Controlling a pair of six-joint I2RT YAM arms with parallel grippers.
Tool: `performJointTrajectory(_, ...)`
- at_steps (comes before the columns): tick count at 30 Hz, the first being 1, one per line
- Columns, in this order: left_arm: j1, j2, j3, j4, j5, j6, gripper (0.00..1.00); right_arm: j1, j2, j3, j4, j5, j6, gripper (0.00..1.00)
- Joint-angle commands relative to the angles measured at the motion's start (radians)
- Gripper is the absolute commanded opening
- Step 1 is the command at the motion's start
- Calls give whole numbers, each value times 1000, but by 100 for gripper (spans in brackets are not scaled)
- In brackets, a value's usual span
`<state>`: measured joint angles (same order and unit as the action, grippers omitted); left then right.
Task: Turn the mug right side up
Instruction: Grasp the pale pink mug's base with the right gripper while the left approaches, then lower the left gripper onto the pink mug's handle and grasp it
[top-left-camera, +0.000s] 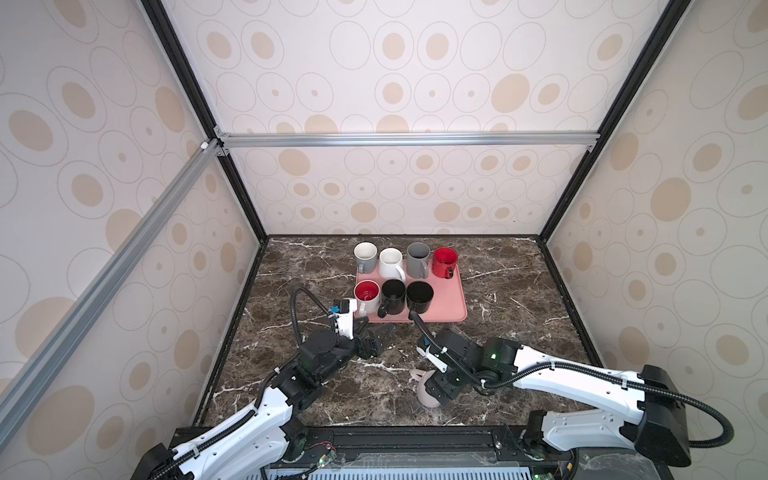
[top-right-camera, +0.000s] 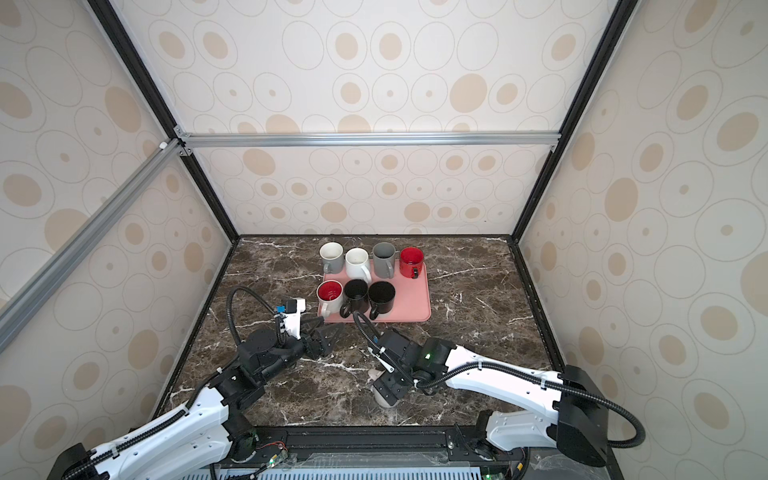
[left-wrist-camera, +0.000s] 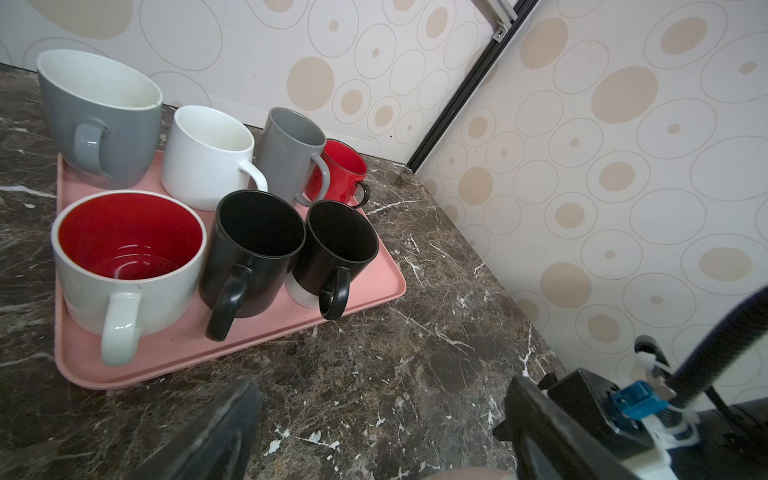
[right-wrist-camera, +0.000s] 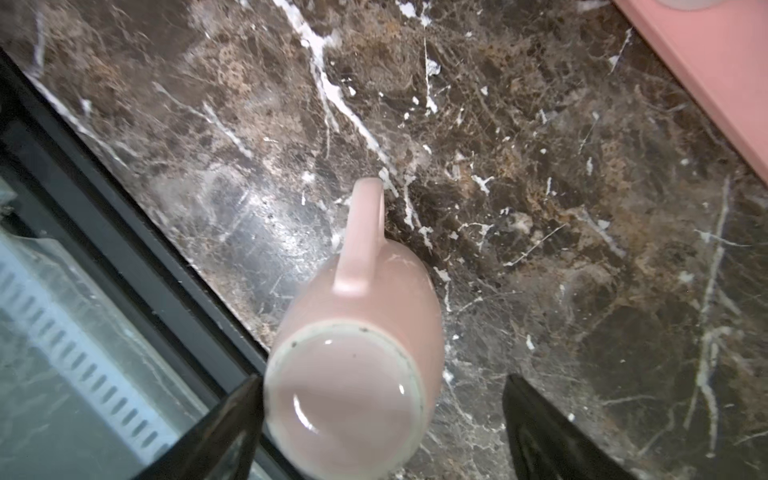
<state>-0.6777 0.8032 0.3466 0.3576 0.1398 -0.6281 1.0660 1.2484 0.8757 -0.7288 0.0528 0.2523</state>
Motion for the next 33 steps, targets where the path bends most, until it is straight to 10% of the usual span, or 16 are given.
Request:
performJointTrajectory(1,8,11,27,-14,10,19,92,1,32,-9,-9,74,-17,85)
performJointTrajectory(22,7,76,21,-114,116,19,88,-73,128,1,273,-118,-241,57)
performJointTrajectory(33,6,22,-5,-150,104,1,88,-69,170,10,250,-45,-212,86)
